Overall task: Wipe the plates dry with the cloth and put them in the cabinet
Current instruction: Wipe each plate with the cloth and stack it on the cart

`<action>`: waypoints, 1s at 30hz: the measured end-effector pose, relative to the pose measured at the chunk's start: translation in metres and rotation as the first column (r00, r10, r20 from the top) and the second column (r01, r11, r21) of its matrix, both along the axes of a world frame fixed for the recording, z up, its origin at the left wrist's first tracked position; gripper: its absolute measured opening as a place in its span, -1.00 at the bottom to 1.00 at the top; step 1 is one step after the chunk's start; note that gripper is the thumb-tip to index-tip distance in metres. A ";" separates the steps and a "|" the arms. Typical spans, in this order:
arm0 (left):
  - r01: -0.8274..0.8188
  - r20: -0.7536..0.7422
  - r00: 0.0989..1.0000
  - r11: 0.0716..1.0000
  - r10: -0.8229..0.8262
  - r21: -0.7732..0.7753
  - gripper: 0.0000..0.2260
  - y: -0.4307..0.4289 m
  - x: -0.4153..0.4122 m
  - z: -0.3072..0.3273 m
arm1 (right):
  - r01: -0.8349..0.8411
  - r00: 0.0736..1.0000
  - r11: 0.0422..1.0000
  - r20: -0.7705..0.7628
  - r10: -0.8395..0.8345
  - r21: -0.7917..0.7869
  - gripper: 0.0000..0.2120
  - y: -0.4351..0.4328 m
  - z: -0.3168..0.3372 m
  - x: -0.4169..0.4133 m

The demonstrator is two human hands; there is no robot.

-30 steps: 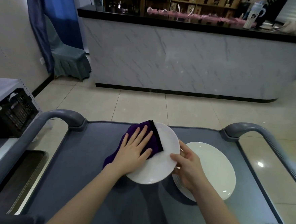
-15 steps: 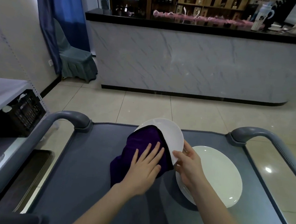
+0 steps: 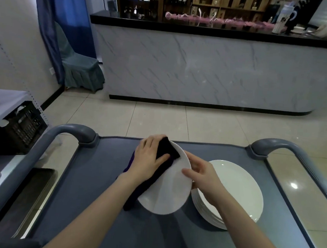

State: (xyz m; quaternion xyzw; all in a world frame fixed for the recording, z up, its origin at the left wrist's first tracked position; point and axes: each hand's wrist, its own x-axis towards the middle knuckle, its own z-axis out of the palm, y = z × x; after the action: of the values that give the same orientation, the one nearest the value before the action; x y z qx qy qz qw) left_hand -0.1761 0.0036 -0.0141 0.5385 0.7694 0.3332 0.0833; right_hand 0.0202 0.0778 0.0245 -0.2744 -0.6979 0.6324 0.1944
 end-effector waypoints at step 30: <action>-0.296 0.523 0.832 0.945 0.184 0.139 -0.90 -0.038 -0.012 0.003 | 0.392 0.914 0.914 -0.155 -0.374 0.105 -0.83 0.013 0.011 -0.024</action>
State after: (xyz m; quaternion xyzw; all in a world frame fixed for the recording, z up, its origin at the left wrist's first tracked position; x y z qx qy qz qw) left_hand -0.1880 -0.0348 -0.0110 0.3372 0.7422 0.5507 0.1794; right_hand -0.0035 0.0909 0.0352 -0.3500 -0.6568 0.5505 0.3783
